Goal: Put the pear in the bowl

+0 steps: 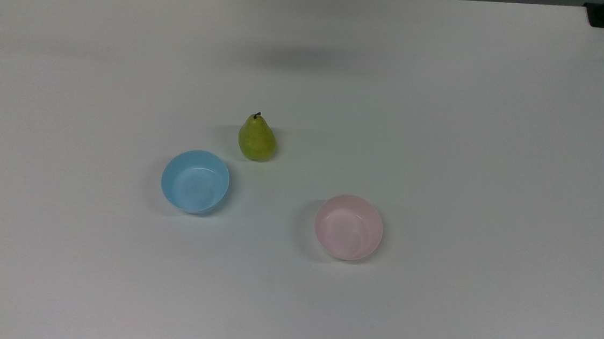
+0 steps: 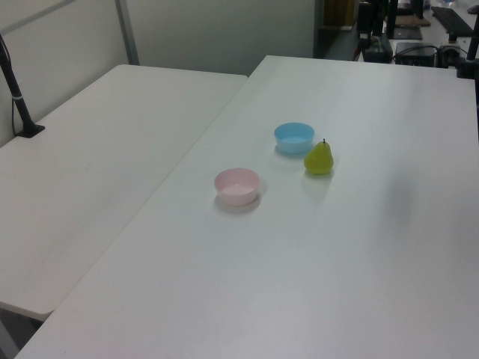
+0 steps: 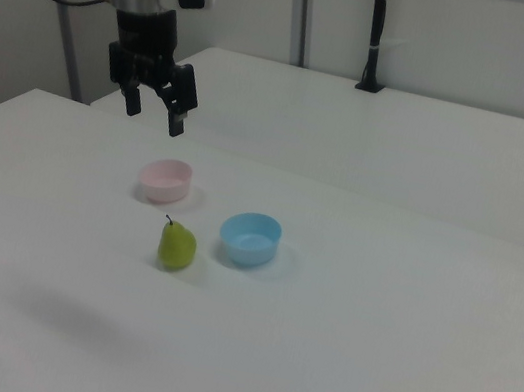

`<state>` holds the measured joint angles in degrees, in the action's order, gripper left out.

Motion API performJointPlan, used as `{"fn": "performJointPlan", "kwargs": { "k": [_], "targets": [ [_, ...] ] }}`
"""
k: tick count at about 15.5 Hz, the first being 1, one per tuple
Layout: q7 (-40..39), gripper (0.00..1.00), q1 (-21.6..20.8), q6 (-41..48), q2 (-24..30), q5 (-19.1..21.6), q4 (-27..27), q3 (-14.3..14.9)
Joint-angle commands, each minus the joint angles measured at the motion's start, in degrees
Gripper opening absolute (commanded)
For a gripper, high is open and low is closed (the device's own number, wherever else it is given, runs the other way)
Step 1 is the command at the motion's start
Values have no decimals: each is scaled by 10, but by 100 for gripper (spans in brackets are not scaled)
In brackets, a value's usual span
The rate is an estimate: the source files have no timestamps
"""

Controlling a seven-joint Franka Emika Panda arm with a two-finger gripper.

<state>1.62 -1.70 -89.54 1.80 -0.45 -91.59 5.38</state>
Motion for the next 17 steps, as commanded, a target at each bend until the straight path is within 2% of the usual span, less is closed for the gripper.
{"fn": "performJointPlan", "kwargs": {
  "k": [1, 13, 17],
  "targets": [
    [-6, 100, -9, 6, 12, 13, -4, 21],
    [-6, 100, -13, 3, 6, 18, -3, 17],
    [-7, 100, -43, -13, -16, 21, -1, 18]
  ]
}}
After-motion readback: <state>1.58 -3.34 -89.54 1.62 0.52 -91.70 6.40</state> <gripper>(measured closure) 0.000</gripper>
